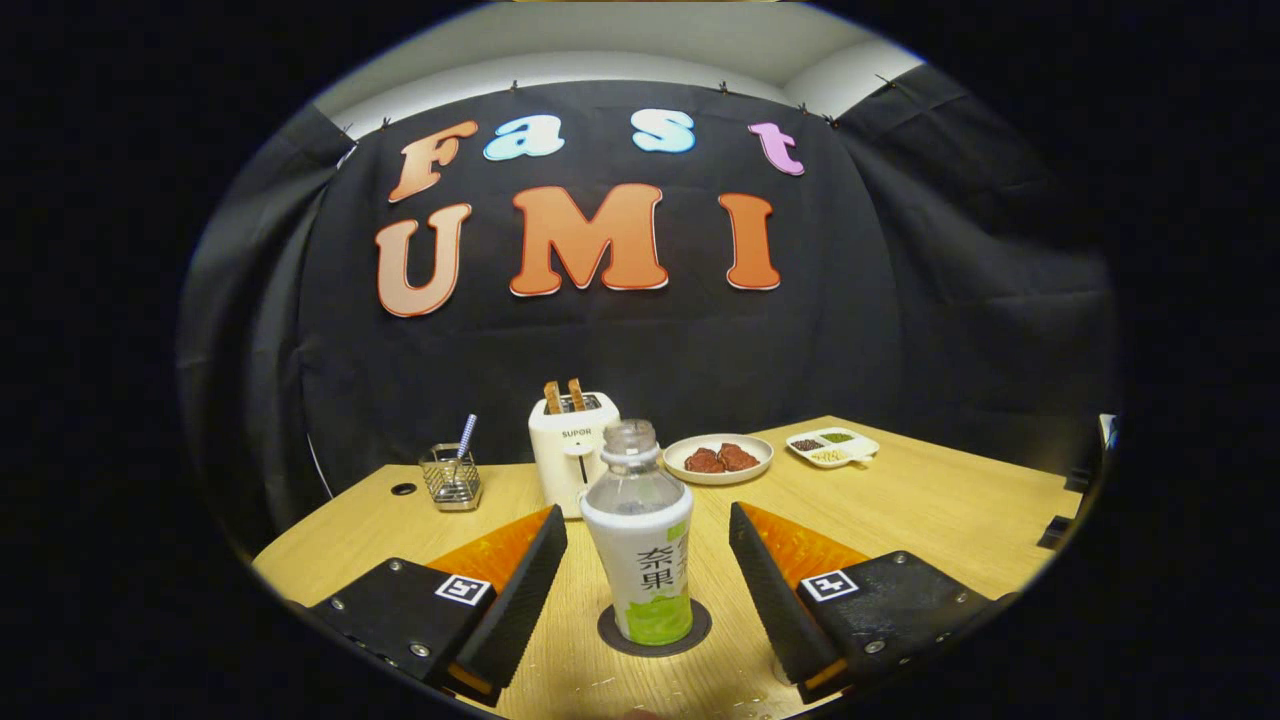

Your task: Take the bottle from table, then pour the juice into the cup, finally place the bottle on the coaster

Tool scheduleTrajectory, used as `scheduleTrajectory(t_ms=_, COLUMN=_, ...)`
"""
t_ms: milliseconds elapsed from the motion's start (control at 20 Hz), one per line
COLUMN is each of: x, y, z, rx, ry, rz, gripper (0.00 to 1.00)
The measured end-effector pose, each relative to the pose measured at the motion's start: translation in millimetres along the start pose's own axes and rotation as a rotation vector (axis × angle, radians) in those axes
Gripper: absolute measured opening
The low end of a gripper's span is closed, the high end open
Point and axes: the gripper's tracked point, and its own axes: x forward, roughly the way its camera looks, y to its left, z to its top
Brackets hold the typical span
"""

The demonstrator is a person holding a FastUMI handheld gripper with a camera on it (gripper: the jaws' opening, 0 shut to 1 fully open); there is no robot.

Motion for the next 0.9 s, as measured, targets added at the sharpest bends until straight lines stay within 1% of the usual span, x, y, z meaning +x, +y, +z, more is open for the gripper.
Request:
scheduleTrajectory(t_ms=150, x=-30.8, y=24.8, z=38.4, rx=-0.018, ry=-0.041, rz=0.072, gripper=0.97)
scheduleTrajectory(t_ms=350, x=-80.4, y=48.9, z=95.6, rx=-0.074, ry=-0.132, rz=0.108, gripper=0.96)
scheduleTrajectory(t_ms=400, x=-93.2, y=49.7, z=107.1, rx=-0.081, ry=-0.15, rz=0.095, gripper=0.96)
scheduleTrajectory(t_ms=650, x=-157.7, y=90.7, z=150.0, rx=-0.082, ry=-0.196, rz=0.18, gripper=0.96)
scheduleTrajectory(t_ms=900, x=-197.1, y=115.0, z=170.1, rx=-0.055, ry=-0.192, rz=0.259, gripper=0.96)
